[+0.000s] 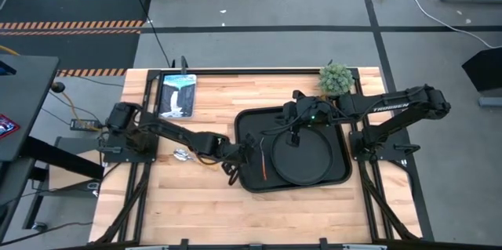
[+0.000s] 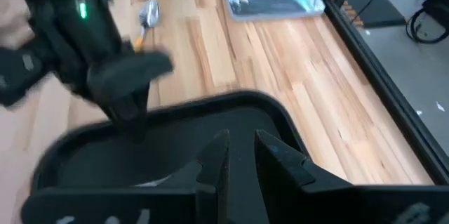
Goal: Pick and place plate/cup/fork/spoon on tray
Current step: Put the orange fork on the black tray to the left of the black plate
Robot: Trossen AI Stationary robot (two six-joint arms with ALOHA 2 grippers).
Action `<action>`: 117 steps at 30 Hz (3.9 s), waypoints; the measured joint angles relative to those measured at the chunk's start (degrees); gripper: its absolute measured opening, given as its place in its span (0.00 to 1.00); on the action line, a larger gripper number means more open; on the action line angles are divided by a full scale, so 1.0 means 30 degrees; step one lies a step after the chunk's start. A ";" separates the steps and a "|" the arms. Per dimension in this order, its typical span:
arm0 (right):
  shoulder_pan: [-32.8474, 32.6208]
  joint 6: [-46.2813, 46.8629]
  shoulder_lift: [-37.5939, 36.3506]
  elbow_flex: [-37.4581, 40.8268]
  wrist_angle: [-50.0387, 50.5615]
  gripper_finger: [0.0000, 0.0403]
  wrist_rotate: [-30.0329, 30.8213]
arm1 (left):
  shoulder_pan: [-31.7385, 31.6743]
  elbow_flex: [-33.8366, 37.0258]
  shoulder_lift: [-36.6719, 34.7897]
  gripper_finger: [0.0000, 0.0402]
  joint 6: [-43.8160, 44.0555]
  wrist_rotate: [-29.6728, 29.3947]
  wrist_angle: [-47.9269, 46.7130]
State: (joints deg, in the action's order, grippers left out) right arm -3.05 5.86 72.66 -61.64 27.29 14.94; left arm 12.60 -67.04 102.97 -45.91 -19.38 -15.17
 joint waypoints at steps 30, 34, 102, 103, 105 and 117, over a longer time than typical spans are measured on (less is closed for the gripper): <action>0.0073 -0.0012 -0.0809 -0.0097 0.0318 0.19 0.0204 | -0.2280 -0.3480 0.4480 0.31 -0.1867 0.1584 -0.0411; 0.0073 -0.0012 -0.0809 -0.0097 0.0197 0.19 0.0180 | -0.2420 -0.3485 0.4819 0.33 -0.2200 0.1570 -0.0358; 0.0073 -0.0086 -0.0831 0.0653 -0.0643 0.19 0.0124 | -0.2644 -0.3455 0.5387 0.35 -0.0255 0.0344 0.0589; 0.0073 -0.0093 -0.0831 0.0653 -0.0643 0.19 0.0117 | -0.2642 -0.3455 0.5387 0.35 -0.0270 0.0311 0.0453; 0.0073 -0.0107 -0.0831 0.0653 -0.0643 0.19 0.0117 | -0.2534 -0.3451 0.5276 0.35 -0.0276 -0.0142 -0.0015; 0.0058 -0.0151 -0.0831 0.0653 -0.0813 0.19 0.0117 | -0.2370 -0.3455 0.5059 0.35 0.1825 0.2346 -0.0002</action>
State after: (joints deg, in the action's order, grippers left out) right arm -2.87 5.41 70.17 -59.68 24.85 15.29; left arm 5.49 -77.41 118.15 -40.44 -12.35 -15.17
